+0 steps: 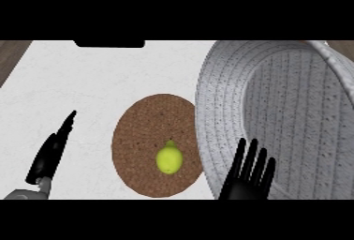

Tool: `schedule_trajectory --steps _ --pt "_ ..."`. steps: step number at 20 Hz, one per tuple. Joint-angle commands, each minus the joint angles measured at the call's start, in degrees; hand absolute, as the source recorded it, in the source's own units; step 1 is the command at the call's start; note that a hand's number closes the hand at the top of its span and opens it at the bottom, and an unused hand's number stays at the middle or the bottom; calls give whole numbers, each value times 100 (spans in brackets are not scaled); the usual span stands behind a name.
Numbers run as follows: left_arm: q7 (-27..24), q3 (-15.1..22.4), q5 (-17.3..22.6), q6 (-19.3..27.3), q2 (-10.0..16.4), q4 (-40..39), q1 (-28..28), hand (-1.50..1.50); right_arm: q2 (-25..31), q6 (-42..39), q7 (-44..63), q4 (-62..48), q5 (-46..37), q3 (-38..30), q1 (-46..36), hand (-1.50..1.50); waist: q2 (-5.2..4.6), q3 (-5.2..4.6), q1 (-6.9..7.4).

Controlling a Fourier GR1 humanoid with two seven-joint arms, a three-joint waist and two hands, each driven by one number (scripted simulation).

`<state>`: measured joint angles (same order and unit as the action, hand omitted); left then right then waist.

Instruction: Pick the pear from the placemat and place it in the basket

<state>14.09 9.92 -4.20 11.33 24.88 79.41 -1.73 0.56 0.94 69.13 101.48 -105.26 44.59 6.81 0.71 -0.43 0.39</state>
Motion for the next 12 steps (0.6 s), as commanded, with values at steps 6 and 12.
schedule_trajectory --steps 6,12 --pt "-61 115 -209 141 -220 -128 -124 0 -52 270 1600 -1012 542 -279 -690 -150 -115 49 46" --pt "54 -85 28 -136 -37 -14 -69 0 -51 402 1607 -1469 1250 -551 -961 150 -107 55 118"
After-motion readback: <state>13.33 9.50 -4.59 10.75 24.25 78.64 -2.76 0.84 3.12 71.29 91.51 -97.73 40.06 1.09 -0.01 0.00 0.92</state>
